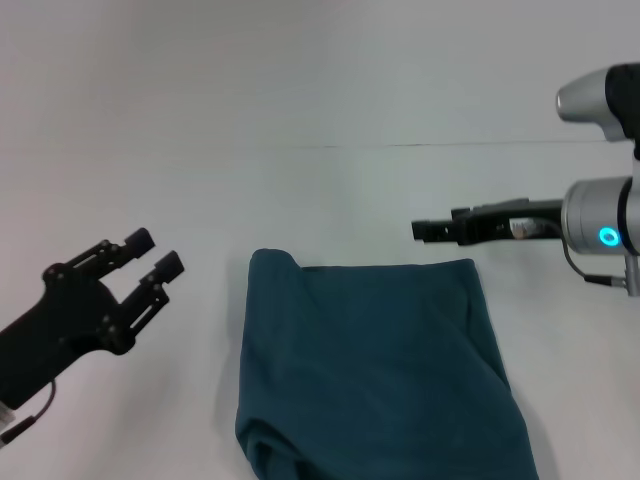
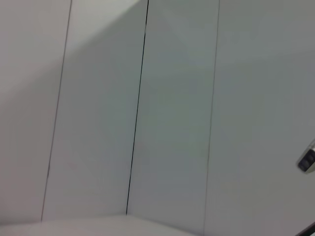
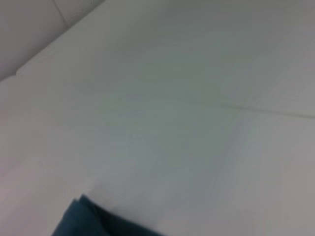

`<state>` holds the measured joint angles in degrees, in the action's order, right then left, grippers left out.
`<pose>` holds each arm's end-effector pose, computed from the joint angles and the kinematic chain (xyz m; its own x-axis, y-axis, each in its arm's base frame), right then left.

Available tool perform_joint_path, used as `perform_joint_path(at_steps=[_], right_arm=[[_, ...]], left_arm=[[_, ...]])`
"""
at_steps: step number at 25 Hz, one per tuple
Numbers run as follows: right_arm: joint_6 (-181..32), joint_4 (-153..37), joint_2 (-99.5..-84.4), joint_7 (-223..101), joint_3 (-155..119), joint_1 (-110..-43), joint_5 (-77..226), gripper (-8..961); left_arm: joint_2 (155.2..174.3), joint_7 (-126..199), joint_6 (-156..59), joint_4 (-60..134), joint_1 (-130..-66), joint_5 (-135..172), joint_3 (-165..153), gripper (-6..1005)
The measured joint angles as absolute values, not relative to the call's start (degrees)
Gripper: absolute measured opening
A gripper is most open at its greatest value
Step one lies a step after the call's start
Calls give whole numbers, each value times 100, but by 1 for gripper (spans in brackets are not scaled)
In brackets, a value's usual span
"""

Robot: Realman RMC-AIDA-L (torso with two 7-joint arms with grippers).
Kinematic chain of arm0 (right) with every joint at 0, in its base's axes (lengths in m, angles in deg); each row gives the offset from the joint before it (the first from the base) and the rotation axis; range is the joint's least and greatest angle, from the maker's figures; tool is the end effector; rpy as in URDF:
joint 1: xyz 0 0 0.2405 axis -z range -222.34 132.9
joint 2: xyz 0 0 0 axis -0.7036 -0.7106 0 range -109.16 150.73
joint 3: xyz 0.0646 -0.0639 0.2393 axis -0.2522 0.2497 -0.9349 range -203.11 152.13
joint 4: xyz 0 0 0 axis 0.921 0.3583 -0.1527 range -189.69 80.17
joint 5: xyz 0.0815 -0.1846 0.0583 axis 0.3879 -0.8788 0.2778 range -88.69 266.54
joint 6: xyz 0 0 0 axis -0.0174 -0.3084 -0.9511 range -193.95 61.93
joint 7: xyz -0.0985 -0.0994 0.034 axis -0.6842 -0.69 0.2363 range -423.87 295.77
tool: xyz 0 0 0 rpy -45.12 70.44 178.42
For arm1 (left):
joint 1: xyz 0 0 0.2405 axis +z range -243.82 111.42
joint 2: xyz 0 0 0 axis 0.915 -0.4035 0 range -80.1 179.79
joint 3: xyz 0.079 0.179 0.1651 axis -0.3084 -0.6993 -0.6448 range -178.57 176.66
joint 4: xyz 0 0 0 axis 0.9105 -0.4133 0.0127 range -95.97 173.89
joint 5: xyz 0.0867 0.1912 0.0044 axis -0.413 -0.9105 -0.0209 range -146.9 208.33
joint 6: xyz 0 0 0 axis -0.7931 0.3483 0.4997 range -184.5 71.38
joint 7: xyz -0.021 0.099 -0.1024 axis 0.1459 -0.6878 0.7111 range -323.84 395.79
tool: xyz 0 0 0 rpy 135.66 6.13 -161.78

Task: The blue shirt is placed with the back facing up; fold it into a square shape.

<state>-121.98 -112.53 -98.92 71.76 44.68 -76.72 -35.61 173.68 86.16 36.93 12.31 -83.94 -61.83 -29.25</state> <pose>0.2137 0.4055 -0.0101 0.6344 -0.6613 -0.4002 -0.7719 -0.5148 -0.3730 -0.2998 0.2706 0.0015 0.5930 0.0052 0.8052 0.5717 -0.7069 -0.4165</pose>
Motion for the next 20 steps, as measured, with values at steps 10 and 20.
perform_joint_path(at_steps=[10, 20], right_arm=[[-12226, -11329, -9915, 6788, 4436, -7546, -3481, 731], [-11889, -11277, -9913, 6724, 4482, -7557, -3521, 733]], left_arm=[[17270, 9354, 2467, 875, -8877, -6337, -3827, 439], [17064, 11376, 1590, 634, -9735, -7320, -4535, 449]])
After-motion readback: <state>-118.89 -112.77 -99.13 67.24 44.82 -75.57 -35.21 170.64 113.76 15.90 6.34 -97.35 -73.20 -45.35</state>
